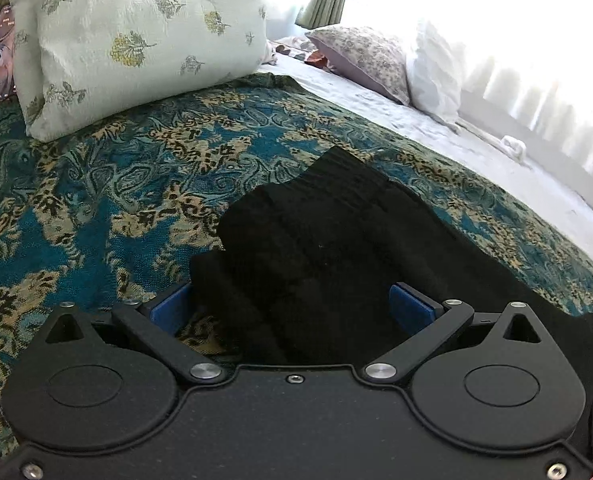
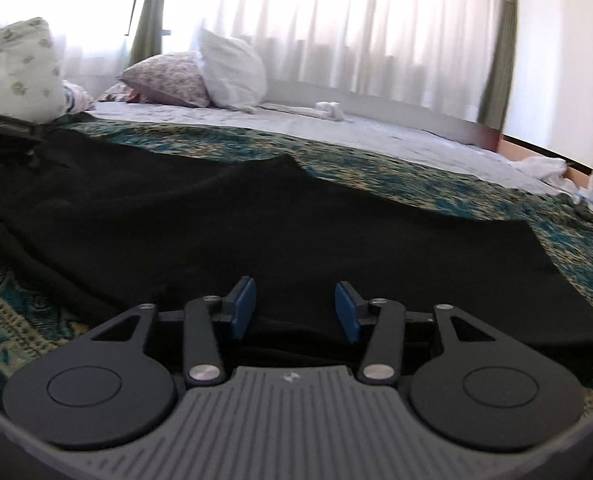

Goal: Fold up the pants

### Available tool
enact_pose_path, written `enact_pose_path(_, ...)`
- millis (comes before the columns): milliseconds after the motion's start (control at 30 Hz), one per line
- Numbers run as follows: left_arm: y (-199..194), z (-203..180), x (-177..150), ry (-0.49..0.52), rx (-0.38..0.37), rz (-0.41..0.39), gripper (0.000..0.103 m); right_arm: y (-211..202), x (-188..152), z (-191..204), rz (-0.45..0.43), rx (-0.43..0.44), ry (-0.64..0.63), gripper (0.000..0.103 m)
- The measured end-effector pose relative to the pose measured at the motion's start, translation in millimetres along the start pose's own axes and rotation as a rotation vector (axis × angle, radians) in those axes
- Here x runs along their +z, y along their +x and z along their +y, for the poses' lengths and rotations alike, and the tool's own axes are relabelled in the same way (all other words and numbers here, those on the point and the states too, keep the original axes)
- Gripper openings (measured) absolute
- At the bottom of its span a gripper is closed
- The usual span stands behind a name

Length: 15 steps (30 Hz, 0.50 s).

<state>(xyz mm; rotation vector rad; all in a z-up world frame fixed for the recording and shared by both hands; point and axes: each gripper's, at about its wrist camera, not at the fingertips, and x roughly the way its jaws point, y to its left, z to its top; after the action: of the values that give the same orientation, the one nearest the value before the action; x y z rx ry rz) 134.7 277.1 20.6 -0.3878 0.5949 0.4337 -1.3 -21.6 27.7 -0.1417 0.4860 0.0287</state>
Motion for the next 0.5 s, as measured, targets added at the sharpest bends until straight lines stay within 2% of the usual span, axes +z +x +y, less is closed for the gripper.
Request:
enact_pose_path(33, -0.7, -1.0, 0.4, 0.002, 0.003, -0.001, 0.097, 0.1, -0.4, 0.4, -0.002, 0.001, -0.002, 0.057)
enact_pose_path(67, -3.8, -1.4, 0.2, -0.003, 0.014, -0.015, 0.086, -0.2, 0.0, 0.0, -0.003, 0.004, -0.001, 0.057)
enact_pose_path(100, -8.3, -1.8, -0.1, -0.008, 0.039, -0.039, 0.052, -2.1, 0.8, -1.4, -0.006, 0.018, 0.007, 0.057)
enact_pose_path(133, -14.9, -3.0, 0.5, -0.006, 0.064, -0.066, 0.031, -4.9, 0.6, -4.4, -0.007, 0.045, 0.025, 0.060)
enact_pose_path(167, -20.4, -3.9, 3.0, 0.003, 0.052, -0.078, 0.027, -8.0, 0.5, -10.1, -0.009, 0.073, 0.047, 0.064)
enact_pose_path(233, -39.6, -10.2, 7.7, 0.022, 0.013, -0.133, 0.019, -14.0, 0.5, -24.4, -0.010, 0.143, 0.105, 0.065)
enact_pose_path(300, -61.0, -27.1, 12.3, 0.082, -0.033, -0.188, 0.018, -19.3, 1.5, -39.8, -0.016, 0.177, 0.159, 0.065)
enact_pose_path(433, -108.1, -82.6, 18.4, 0.194, -0.172, -0.248, 0.017, -32.5, 3.3, -84.4, -0.055, 0.154, 0.277, 0.065)
enact_pose_path(500, -135.4, -122.0, 14.6, 0.280, -0.292, -0.254, 0.018, -39.9, 3.0, -110.8, -0.072, 0.130, 0.343, 0.065)
